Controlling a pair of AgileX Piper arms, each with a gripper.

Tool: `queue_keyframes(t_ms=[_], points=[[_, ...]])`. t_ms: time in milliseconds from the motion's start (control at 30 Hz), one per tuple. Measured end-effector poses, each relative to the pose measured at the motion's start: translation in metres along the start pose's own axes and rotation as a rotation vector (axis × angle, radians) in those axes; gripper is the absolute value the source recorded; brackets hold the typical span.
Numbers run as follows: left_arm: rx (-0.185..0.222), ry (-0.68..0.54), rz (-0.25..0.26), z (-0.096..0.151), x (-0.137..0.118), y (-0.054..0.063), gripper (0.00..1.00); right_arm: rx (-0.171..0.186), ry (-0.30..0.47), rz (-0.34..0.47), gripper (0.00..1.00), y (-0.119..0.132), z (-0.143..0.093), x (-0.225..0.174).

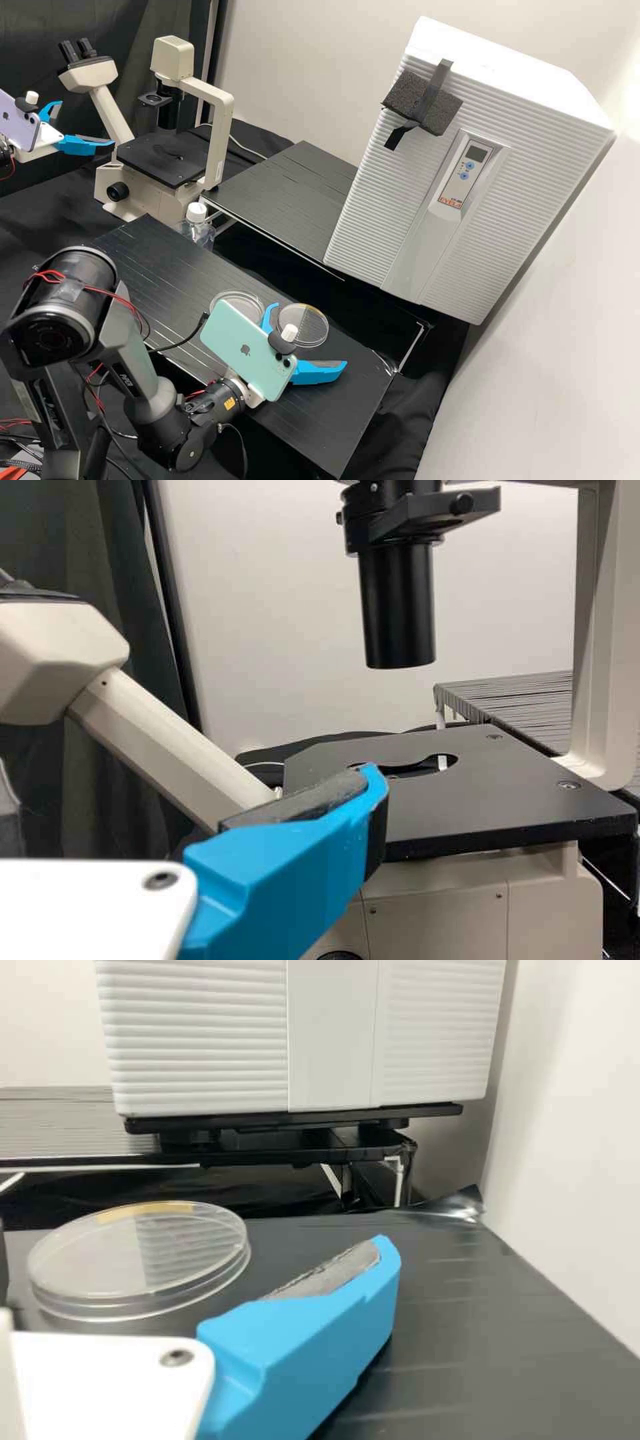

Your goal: Close the petri dish lid.

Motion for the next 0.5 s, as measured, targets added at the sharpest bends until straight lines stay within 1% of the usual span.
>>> queue_keyframes(t_ms=[200, 367, 500], points=[[0.000, 0.000, 0.000, 0.000, 0.000, 0.000, 1.00, 0.001, 0.000, -0.003, 1.00, -0.001, 0.000, -0.001], [0.000, 0.000, 0.000, 0.000, 0.000, 0.000, 1.00, 0.000, 0.018, -0.021, 1.00, -0.004, -0.003, 0.002], [0.000, 0.000, 0.000, 0.000, 0.000, 0.000, 1.00, -0.015, 0.049, -0.033, 1.00, -0.007, -0.011, 0.004]])
